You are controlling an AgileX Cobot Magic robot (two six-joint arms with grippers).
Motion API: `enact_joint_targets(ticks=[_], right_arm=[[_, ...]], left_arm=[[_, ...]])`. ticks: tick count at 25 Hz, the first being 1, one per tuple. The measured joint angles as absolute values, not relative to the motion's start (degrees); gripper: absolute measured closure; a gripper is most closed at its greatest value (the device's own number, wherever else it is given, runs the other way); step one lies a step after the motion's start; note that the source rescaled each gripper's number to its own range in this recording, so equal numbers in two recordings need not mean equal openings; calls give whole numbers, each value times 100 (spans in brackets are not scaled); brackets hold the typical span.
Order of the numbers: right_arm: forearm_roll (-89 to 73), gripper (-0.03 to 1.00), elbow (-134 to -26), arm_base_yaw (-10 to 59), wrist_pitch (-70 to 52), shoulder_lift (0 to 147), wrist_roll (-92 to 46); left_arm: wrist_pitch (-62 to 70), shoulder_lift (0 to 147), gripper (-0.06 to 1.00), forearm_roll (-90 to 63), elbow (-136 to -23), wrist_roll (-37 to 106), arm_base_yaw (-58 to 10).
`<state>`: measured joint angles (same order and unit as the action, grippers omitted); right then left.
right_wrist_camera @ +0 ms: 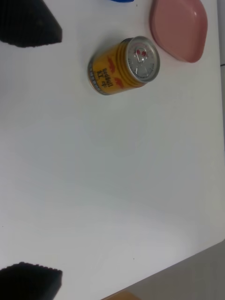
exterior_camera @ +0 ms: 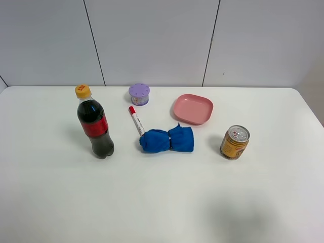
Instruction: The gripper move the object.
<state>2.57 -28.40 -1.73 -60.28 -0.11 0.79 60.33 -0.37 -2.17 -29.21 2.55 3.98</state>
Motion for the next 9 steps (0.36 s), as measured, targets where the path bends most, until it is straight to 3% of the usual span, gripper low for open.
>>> enact_joint_targets(ticks=[9], right_arm=[[257, 2, -2840, -173, -6028, -11, 79]], left_arm=[[6033, -37, -6, -217, -2921, 255, 398]])
